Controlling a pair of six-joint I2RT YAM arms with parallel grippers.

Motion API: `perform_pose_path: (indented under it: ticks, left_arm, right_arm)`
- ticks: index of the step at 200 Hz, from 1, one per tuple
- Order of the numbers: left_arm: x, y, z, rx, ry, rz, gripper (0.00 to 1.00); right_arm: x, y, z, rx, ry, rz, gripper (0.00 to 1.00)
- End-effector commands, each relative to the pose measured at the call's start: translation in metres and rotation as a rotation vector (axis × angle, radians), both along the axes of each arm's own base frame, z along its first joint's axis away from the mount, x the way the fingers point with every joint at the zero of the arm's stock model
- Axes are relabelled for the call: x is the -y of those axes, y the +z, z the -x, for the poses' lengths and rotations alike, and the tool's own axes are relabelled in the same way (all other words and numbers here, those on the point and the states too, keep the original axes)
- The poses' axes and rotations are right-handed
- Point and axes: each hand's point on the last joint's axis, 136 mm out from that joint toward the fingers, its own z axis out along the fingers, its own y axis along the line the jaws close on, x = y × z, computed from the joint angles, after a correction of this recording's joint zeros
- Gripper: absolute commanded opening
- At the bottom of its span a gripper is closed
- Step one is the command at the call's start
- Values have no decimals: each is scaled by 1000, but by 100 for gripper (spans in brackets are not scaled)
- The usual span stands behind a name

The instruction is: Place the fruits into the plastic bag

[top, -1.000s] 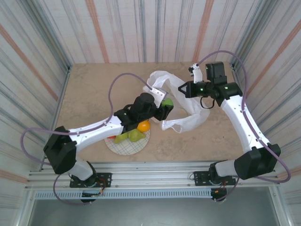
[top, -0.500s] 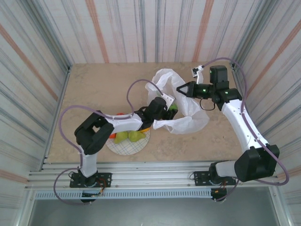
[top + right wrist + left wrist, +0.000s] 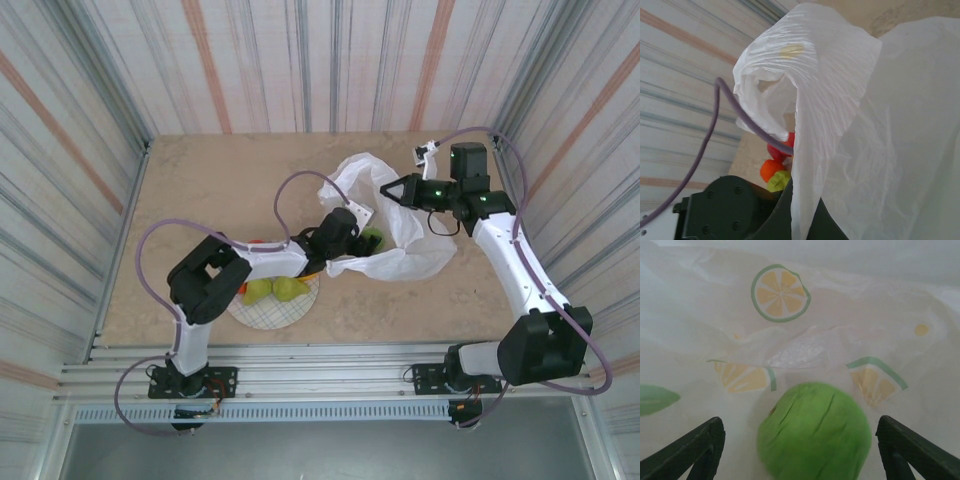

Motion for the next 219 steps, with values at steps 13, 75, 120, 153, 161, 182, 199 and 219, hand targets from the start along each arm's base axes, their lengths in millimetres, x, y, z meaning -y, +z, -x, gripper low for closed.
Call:
perform_pose_path:
  ticks: [13, 75, 120, 153, 161, 182, 199, 219]
  left_arm:
    - [-10, 47, 13, 24, -18, 59, 85]
    - [-39, 84, 62, -35, -100, 124, 84]
    - [-72, 93, 101, -98, -152, 126, 85]
    - [-100, 93, 124, -181, -175, 153, 85]
    - [-110, 92, 128, -206, -164, 158, 85]
    - [-148, 81, 128, -275, -31, 149, 85]
    - [-194, 67, 123, -344, 164, 127, 85]
    - [-253, 50, 124, -420, 405, 80, 85]
  right_arm:
    - [11, -10, -1, 1, -6, 56, 0]
    - [34, -26, -6, 2, -45, 215, 0]
    - [35, -25, -16, 7, -52, 214, 0]
    - [32, -32, -23, 1, -57, 214, 0]
    - [30, -33, -25, 2, -58, 221, 0]
    - [28, -36, -29, 13, -62, 240, 0]
    - [27, -40, -32, 15, -64, 254, 0]
    - [24, -43, -33, 16, -55, 258, 0]
